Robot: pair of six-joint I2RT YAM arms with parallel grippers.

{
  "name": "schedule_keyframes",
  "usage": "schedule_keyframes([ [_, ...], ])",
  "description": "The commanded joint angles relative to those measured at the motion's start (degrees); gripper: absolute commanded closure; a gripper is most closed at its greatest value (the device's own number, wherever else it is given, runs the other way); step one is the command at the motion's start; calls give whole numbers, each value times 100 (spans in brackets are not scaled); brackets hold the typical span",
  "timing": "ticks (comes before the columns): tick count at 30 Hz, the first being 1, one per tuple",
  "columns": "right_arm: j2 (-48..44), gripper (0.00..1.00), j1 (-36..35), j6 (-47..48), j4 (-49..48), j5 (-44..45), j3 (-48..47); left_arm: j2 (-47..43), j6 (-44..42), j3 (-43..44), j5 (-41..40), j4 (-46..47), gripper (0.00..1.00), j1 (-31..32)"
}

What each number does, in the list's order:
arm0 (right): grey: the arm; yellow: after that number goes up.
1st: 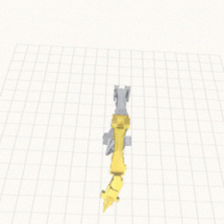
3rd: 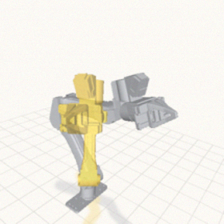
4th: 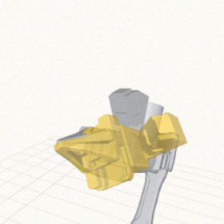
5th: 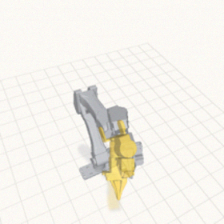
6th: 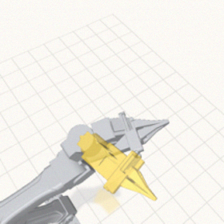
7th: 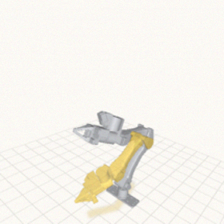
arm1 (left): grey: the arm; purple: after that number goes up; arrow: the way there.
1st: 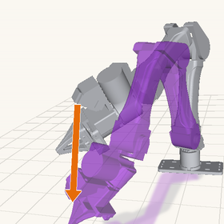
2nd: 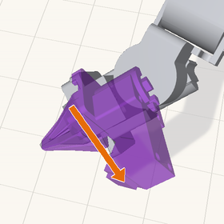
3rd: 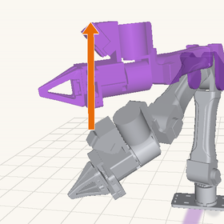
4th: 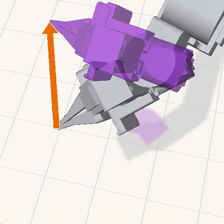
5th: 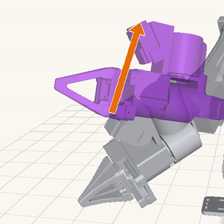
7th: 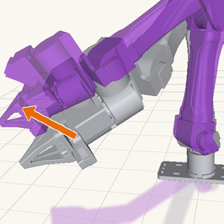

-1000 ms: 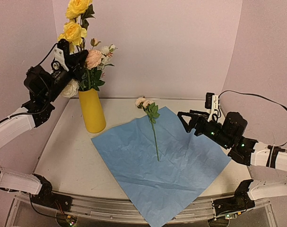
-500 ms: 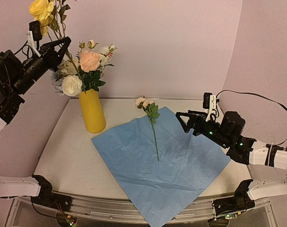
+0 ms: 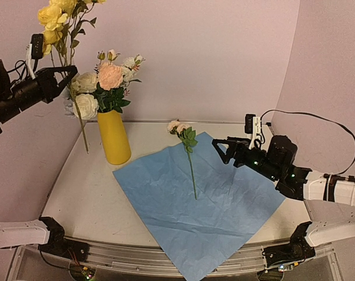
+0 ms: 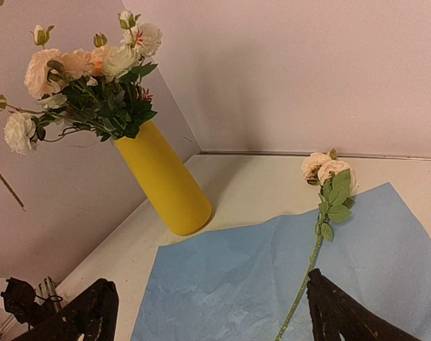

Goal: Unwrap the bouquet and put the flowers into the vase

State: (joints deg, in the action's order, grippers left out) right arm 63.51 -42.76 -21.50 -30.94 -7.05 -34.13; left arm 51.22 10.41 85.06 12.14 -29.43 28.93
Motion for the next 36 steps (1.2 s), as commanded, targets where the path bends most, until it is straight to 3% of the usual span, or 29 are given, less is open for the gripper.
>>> schedule_keyframes([
  [1,110,7,-13,3,-303,-121,-325,-510,-158,110,-757,-466,100,-19],
  [4,176,7,-13,3,-330,-174,-361,-939,-521,-209,-2354,-420,100,-19],
  [7,261,7,-13,-3,-343,-259,-424,-951,-932,-382,-3242,11,100,-19],
  [16,149,7,-18,-51,-392,-287,-391,-308,-1372,-1899,-3624,3298,100,-13],
  [21,-54,7,-15,-37,-372,-248,-311,32,-1523,-2021,-3737,3912,100,-53],
  [24,-148,7,-17,-39,-352,-234,-279,278,-1284,-1874,-3357,3945,100,-549],
  [29,-154,7,-12,-47,-332,-239,-283,383,-535,-1589,-1772,3386,100,-1726],
  [30,-154,7,-12,-47,-333,-237,-283,386,-512,-1580,-1772,3386,100,-1787],
  [31,-154,7,-14,-45,-326,-235,-287,384,-388,-1571,-1181,3249,100,-2080],
  [36,-104,7,-13,-42,-321,-260,-334,359,5,-1689,-3,3270,100,-2845],
])
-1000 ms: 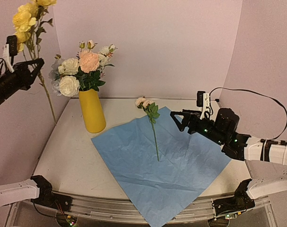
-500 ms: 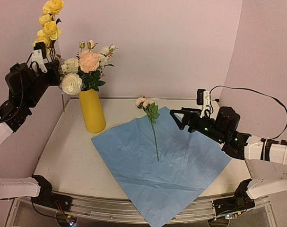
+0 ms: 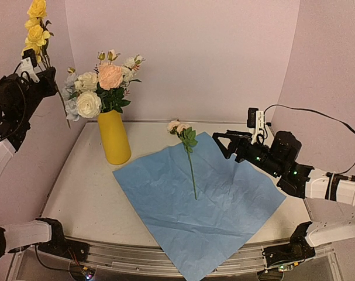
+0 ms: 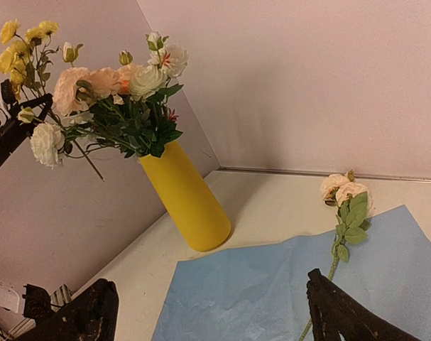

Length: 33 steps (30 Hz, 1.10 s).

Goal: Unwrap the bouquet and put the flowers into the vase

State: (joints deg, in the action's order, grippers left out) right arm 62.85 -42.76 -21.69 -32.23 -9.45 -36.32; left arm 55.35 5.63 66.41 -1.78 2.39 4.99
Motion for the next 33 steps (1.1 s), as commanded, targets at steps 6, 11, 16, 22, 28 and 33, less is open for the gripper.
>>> schedule_keyframes([
  [6,8,7,-13,-23,-180,-56,-156,-26,1828,-263,3633,1123,100,-2244],
  [11,17,7,-13,-4,-162,-54,-165,38,2720,-682,4191,2186,100,-2506],
  [16,52,7,-13,12,-143,-69,-200,52,3737,-1251,3998,3818,100,-2526],
  [22,93,7,-13,11,-135,-96,-231,249,4423,-1558,3736,4958,100,-2509],
  [28,103,7,-13,11,-126,-89,-253,651,4826,-1575,3595,5744,100,-2497],
  [33,156,7,-17,24,-120,-108,-286,987,4813,-1517,3413,6139,100,-2192],
])
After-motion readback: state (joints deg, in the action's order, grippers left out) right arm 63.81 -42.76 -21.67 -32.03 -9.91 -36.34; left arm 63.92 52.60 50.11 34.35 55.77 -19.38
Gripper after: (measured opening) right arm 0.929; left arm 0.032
